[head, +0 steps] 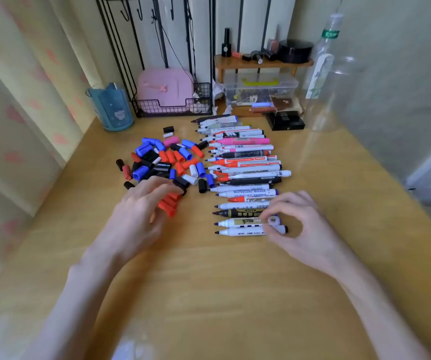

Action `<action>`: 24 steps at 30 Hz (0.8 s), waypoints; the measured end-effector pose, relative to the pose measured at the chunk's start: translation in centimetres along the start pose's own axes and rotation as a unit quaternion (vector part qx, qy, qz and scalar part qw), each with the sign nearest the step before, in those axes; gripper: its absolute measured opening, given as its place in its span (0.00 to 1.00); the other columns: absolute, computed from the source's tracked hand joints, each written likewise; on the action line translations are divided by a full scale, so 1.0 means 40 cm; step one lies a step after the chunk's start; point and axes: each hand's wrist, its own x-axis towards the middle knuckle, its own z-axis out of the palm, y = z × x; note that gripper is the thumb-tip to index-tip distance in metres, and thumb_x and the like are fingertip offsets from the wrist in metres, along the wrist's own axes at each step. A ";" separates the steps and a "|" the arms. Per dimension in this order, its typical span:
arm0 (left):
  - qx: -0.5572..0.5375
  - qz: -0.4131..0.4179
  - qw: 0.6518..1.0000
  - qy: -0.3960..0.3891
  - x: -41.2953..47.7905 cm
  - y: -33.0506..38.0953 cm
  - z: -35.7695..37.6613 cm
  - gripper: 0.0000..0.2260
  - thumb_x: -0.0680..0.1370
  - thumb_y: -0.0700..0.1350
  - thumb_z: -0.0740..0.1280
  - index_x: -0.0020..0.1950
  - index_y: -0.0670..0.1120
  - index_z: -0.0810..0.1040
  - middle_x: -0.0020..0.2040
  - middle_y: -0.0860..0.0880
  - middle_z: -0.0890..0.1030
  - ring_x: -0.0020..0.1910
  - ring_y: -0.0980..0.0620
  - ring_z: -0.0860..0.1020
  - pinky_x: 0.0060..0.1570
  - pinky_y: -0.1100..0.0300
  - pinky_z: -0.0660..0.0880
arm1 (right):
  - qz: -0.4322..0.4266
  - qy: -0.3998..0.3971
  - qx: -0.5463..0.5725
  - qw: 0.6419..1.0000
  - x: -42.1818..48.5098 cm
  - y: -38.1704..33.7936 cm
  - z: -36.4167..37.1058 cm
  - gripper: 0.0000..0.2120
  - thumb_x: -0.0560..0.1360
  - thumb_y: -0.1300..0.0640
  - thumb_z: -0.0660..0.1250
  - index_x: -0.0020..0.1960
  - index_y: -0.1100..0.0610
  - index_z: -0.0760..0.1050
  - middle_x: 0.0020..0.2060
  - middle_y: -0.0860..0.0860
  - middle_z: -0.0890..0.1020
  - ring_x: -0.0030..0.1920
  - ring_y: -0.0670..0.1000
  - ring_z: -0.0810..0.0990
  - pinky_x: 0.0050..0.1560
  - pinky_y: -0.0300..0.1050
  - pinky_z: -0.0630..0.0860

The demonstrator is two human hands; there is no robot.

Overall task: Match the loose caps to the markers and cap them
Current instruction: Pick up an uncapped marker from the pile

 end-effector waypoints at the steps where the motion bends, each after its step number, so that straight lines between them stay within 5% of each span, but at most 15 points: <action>1: 0.012 0.002 1.000 0.002 -0.003 -0.015 0.002 0.22 0.74 0.33 0.65 0.65 0.50 0.80 0.62 0.53 0.78 0.60 0.46 0.78 0.57 0.46 0.76 | -0.013 -0.006 -0.011 1.000 -0.002 -0.002 0.008 0.06 0.73 0.53 0.77 0.48 0.45 0.84 0.49 0.40 0.80 0.57 0.48 0.74 0.60 0.38 0.69; 6: 0.052 0.018 0.998 -0.020 -0.015 -0.069 0.023 0.23 0.72 0.28 0.70 0.61 0.50 0.81 0.57 0.53 0.79 0.56 0.45 0.77 0.56 0.46 0.77 | -0.014 -0.036 -0.049 0.998 -0.006 -0.008 0.020 0.06 0.71 0.47 0.79 0.44 0.45 0.83 0.46 0.40 0.78 0.56 0.46 0.74 0.55 0.37 0.71; 14: 0.034 0.025 0.999 0.017 -0.018 -0.095 0.040 0.12 0.74 0.36 0.77 0.55 0.48 0.82 0.52 0.54 0.79 0.52 0.47 0.76 0.55 0.60 0.71 | 0.000 -0.038 -0.070 0.997 -0.010 -0.002 0.024 0.09 0.70 0.47 0.80 0.48 0.44 0.83 0.45 0.40 0.77 0.56 0.45 0.73 0.56 0.37 0.71; 20: -0.003 0.037 0.999 0.017 -0.017 -0.062 0.041 0.07 0.78 0.44 0.74 0.55 0.49 0.80 0.53 0.55 0.79 0.51 0.48 0.76 0.53 0.53 0.75 | -0.014 -0.016 -0.088 0.996 -0.007 0.004 0.039 0.08 0.72 0.49 0.79 0.49 0.48 0.84 0.45 0.40 0.76 0.54 0.44 0.73 0.55 0.42 0.72; 24: -0.103 -0.013 0.994 0.027 -0.018 -0.017 0.044 0.08 0.78 0.48 0.75 0.55 0.52 0.80 0.51 0.60 0.81 0.51 0.58 0.79 0.48 0.68 0.71 | -0.037 0.010 -0.079 0.996 -0.004 -0.018 0.038 0.06 0.76 0.52 0.75 0.50 0.52 0.81 0.48 0.41 0.77 0.53 0.46 0.73 0.56 0.42 0.70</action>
